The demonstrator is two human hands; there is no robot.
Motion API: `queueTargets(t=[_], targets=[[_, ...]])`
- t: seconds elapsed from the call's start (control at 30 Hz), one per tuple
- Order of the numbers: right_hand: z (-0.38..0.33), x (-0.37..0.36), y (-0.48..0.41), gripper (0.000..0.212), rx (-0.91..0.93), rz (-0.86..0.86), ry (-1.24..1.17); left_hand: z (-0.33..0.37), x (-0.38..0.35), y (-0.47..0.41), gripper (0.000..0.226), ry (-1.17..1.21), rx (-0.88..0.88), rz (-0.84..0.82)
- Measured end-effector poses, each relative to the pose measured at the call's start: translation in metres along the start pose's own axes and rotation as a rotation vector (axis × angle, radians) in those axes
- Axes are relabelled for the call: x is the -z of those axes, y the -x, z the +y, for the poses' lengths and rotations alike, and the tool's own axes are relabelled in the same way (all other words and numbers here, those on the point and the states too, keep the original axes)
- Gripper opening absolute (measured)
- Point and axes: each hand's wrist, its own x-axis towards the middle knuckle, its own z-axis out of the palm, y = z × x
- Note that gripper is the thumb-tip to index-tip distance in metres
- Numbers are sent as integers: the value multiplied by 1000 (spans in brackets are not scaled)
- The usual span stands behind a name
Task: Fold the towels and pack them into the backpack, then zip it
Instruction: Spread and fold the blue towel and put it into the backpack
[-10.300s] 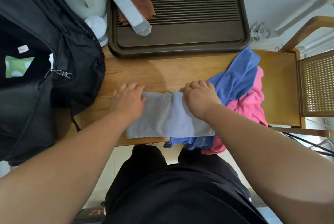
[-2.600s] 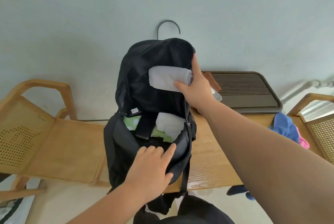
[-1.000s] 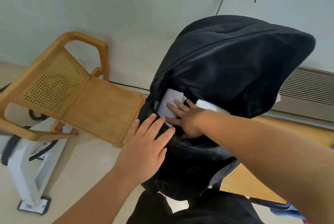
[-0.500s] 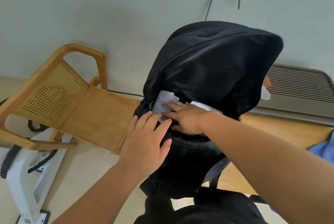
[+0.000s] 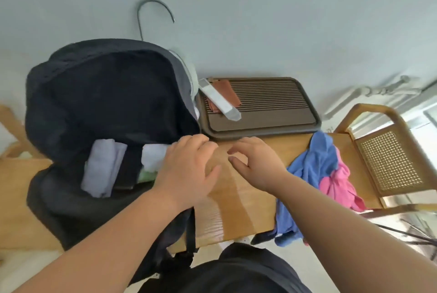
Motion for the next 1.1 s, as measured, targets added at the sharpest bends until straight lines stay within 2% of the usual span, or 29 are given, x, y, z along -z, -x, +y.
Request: queueTargets(t=[0.17,0.3,0.43,0.53,0.6,0.7,0.8,0.87,0.97,1.0,1.1], targets=[[125,2,31,30,-276,-105,63,70,-66,-52,50,-20,7,-201],[213,19,66,43,-458,-217,196,124,-122,-91,60,-54,139,-411],[274,26,91,72,-614,-320,227,157,-176,-109,62,41,363,-608],[301,11,108,94,-635,-407,142,171,-213,-111,68,110,516,-667],[312,-2,119,100,-592,-474,126,177,-234,-112,70,184,640,-680],[324,-18,133,98,-487,-554,179,179,-264,-112,70,317,814,-640],[333,-24,137,95,-448,-532,148,188,-284,-115,42,411,922,-600],[335,-24,136,97,-441,-506,117,197,-291,-119,32,367,910,-525],[337,-22,134,95,-426,-484,79,214,-298,-128,39,226,739,-290],[338,-21,135,94,-419,-486,79,220,-301,-131,40,226,690,-290],[341,-15,133,97,-395,-508,77,231,-318,-139,35,243,684,-469]])
